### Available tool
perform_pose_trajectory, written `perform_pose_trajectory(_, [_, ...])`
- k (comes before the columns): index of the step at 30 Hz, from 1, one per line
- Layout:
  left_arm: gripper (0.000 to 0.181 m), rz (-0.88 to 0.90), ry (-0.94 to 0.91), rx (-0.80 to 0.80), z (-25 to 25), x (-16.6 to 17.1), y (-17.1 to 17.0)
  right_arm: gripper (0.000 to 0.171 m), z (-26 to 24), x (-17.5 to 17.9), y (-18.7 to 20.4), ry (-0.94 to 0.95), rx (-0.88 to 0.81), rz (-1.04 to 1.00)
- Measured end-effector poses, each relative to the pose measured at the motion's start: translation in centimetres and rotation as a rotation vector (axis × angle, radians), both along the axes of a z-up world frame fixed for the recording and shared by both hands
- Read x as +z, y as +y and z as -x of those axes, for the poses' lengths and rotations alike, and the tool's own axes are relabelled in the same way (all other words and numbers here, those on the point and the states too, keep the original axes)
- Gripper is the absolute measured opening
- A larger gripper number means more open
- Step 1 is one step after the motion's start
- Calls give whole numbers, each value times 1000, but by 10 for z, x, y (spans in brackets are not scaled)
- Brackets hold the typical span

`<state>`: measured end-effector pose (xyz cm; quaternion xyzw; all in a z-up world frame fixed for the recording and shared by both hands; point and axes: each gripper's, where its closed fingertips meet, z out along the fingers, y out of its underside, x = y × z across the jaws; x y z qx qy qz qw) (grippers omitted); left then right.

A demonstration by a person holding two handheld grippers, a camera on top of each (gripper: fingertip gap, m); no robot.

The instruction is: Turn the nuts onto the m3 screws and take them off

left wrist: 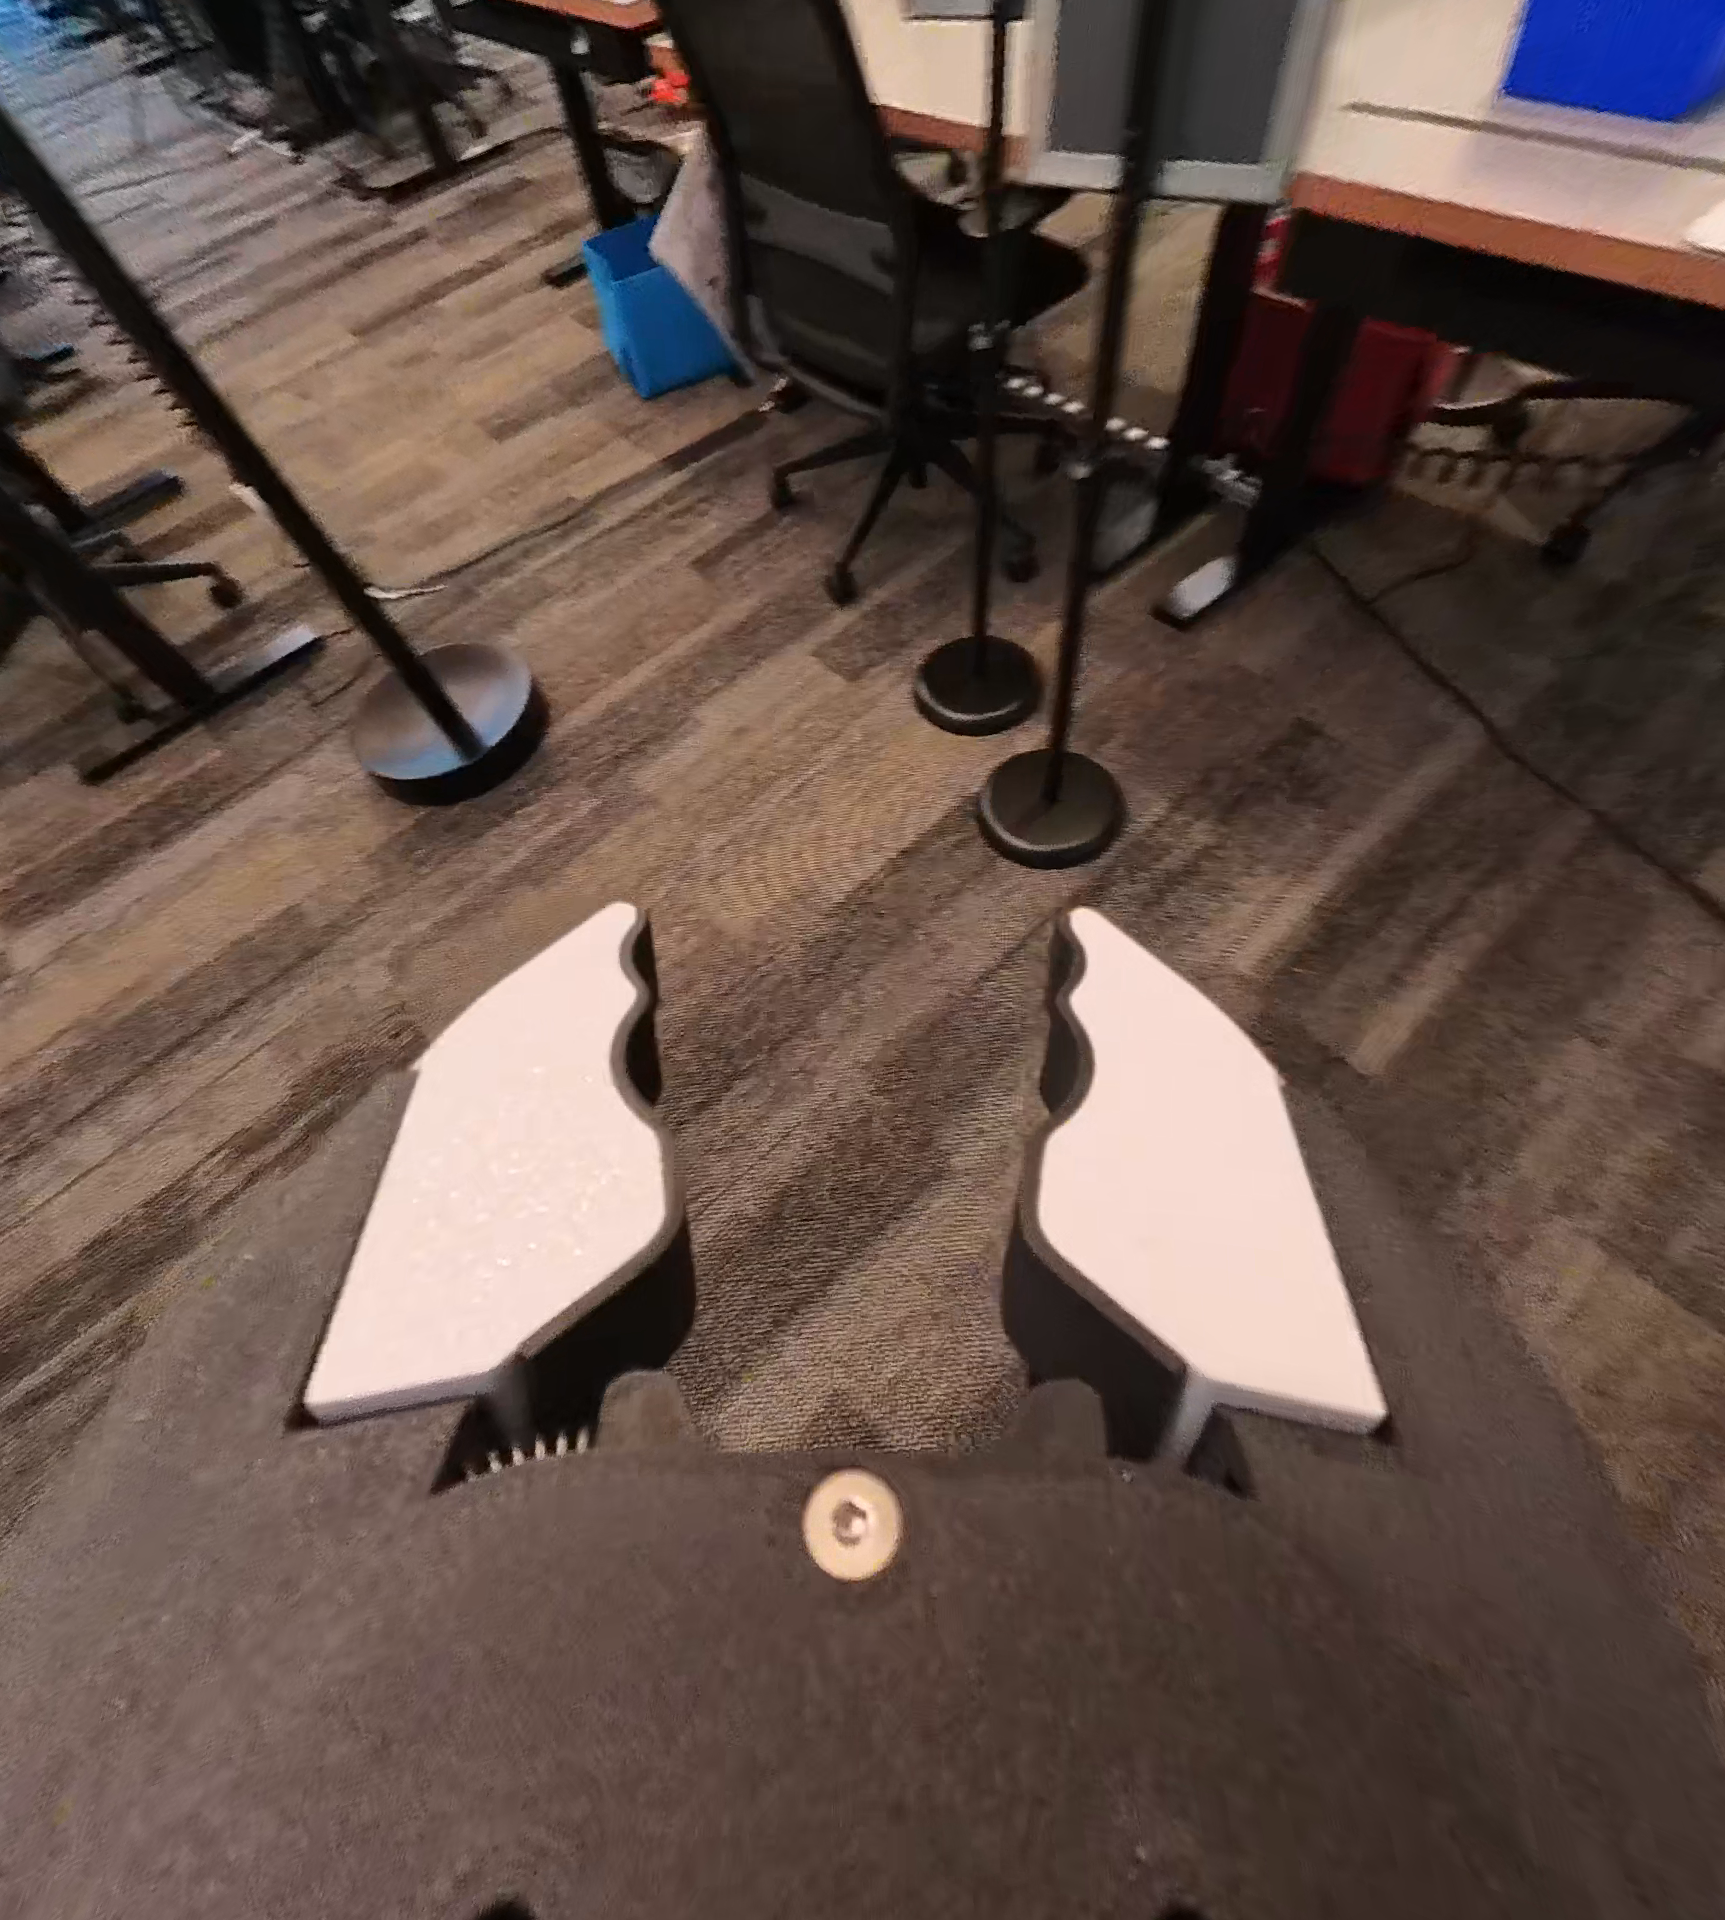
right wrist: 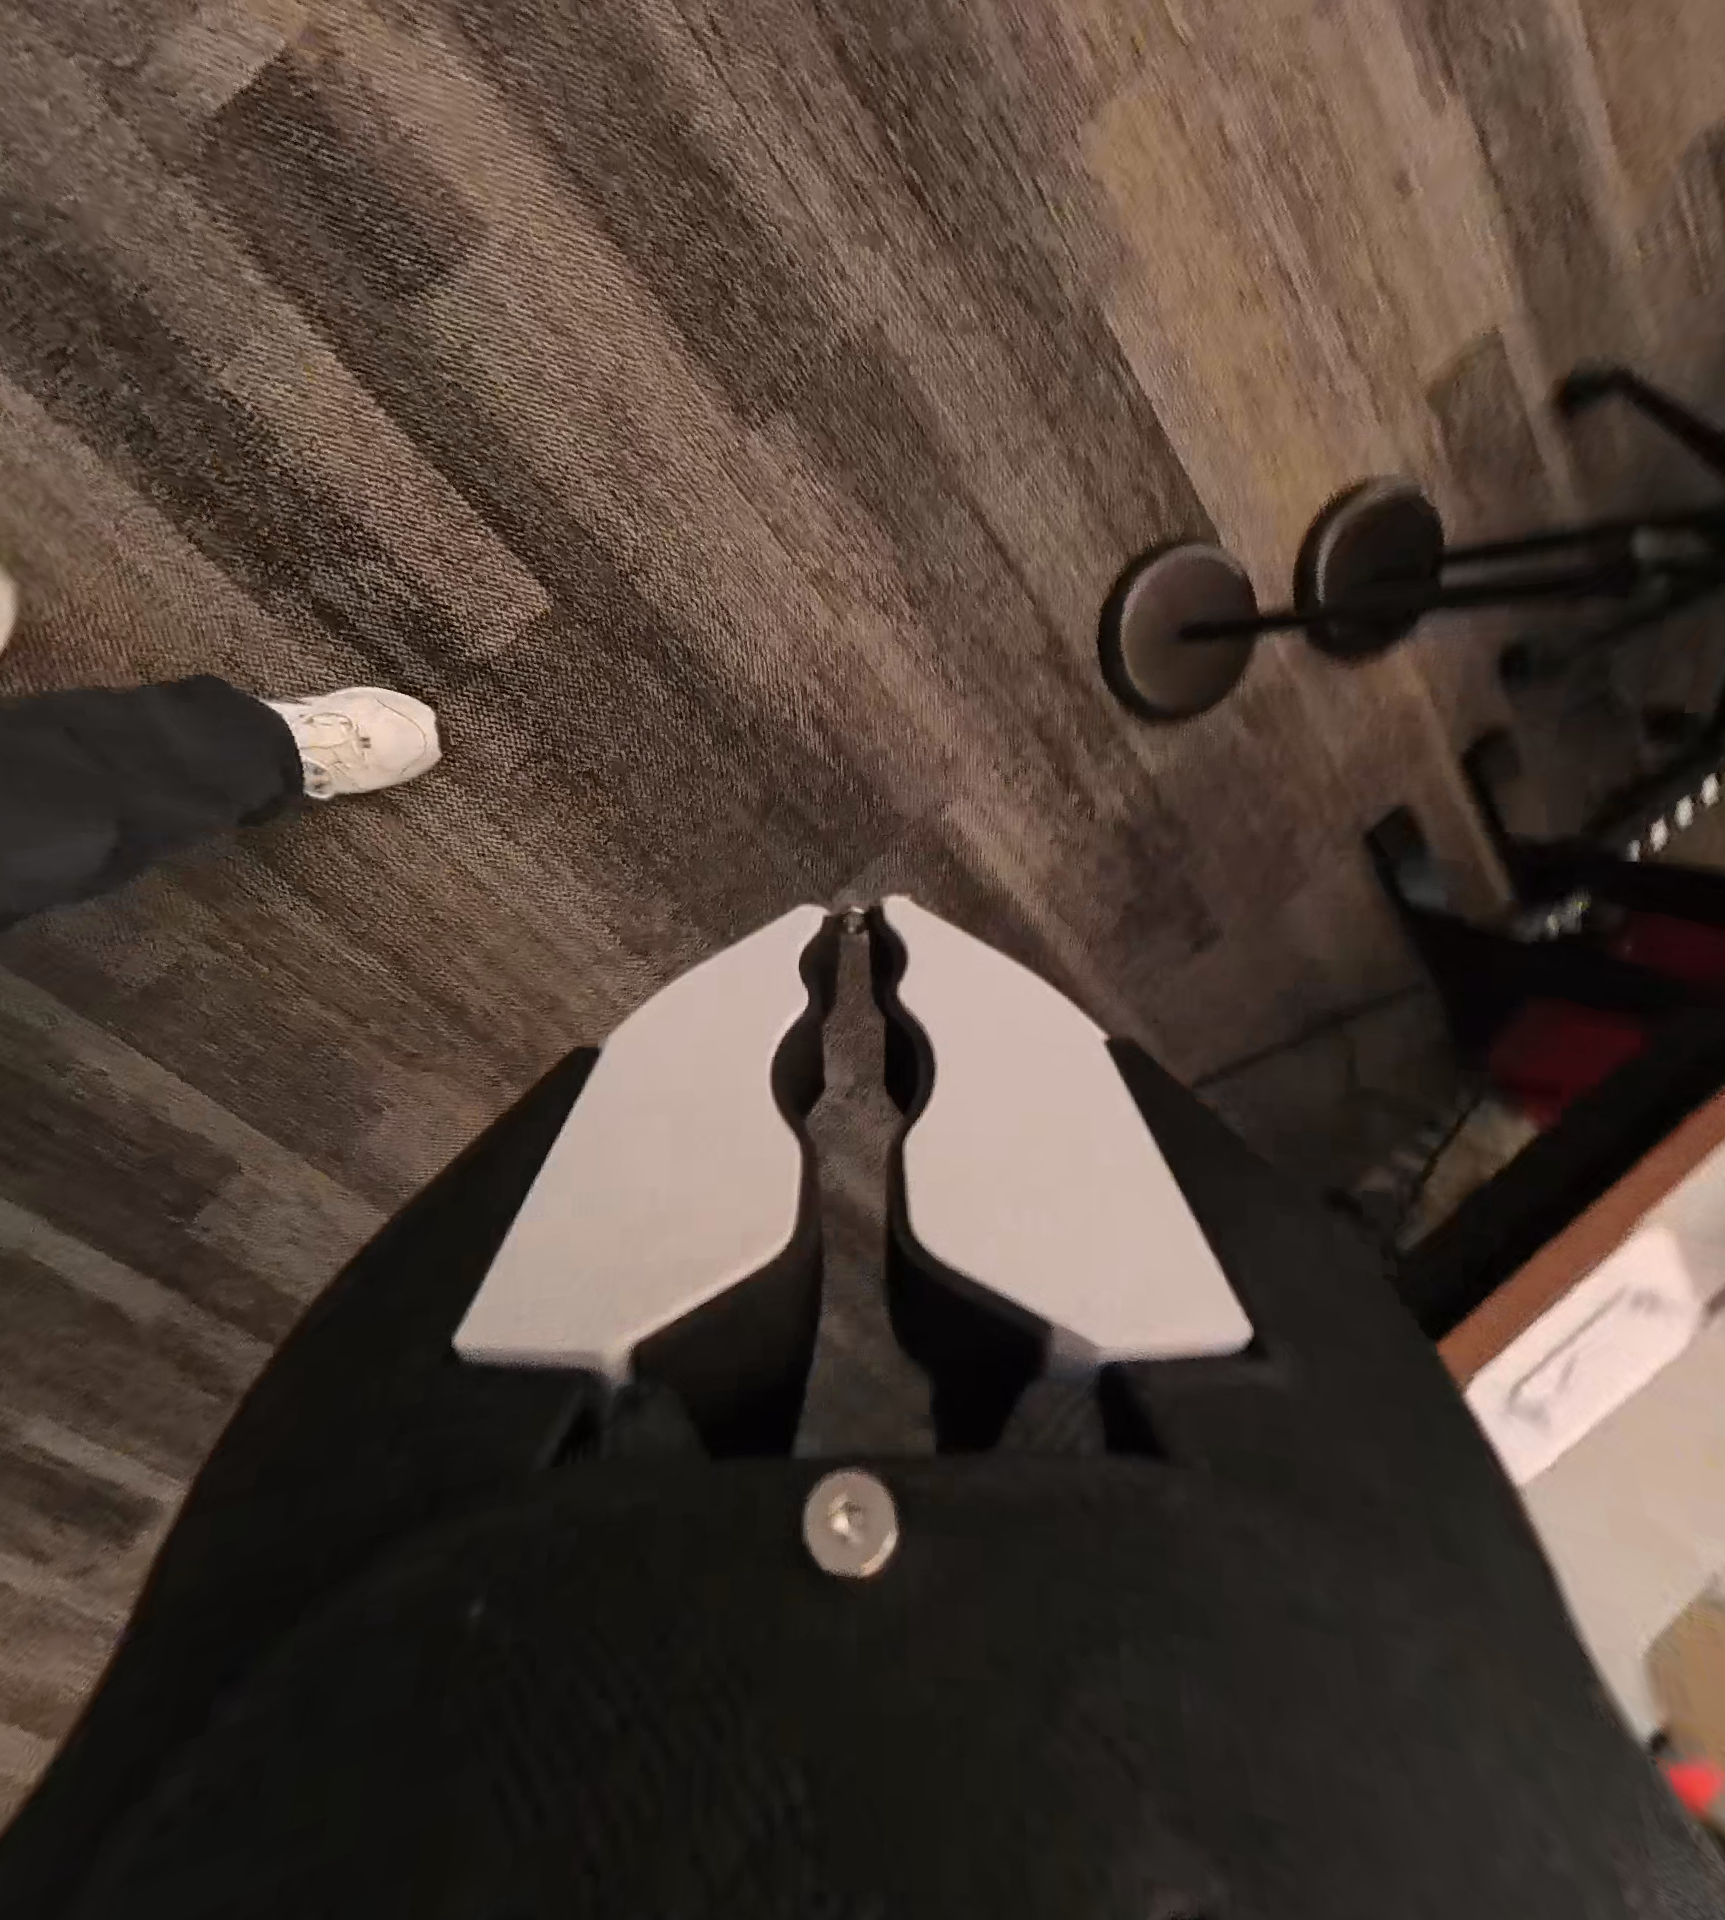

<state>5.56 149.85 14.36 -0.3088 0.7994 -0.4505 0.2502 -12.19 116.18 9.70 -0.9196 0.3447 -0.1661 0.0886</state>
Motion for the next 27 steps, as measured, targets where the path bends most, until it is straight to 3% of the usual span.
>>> perform_pose_trajectory(5, [73,-65,-13,-155,96,4,-55,7,145,17,-31,-65,-304,-22])
perform_pose_trajectory(13, [73,-117,8,-407,285,13,-143,7,389,5,-42,-44,-723,-102])
perform_pose_trajectory(18, [73,-114,-11,-553,422,32,-234,7,544,6,-58,-43,-935,-127])
perform_pose_trajectory(27, [72,21,-8,-748,683,64,-433,7,819,24,-138,-54,-1237,-118])
